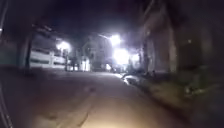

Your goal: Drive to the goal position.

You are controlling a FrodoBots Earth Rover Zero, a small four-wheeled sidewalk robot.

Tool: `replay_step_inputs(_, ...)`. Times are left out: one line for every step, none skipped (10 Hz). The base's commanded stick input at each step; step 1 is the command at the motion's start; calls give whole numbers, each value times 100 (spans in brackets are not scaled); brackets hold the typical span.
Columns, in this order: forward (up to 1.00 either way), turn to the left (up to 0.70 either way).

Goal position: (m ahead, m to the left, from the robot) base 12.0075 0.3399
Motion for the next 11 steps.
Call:
replay_step_inputs(70, -35)
replay_step_inputs(70, -31)
replay_step_inputs(70, -19)
replay_step_inputs(70, -6)
replay_step_inputs(70, 0)
replay_step_inputs(70, 0)
replay_step_inputs(70, 0)
replay_step_inputs(70, 0)
replay_step_inputs(70, 0)
replay_step_inputs(70, 0)
replay_step_inputs(70, 0)
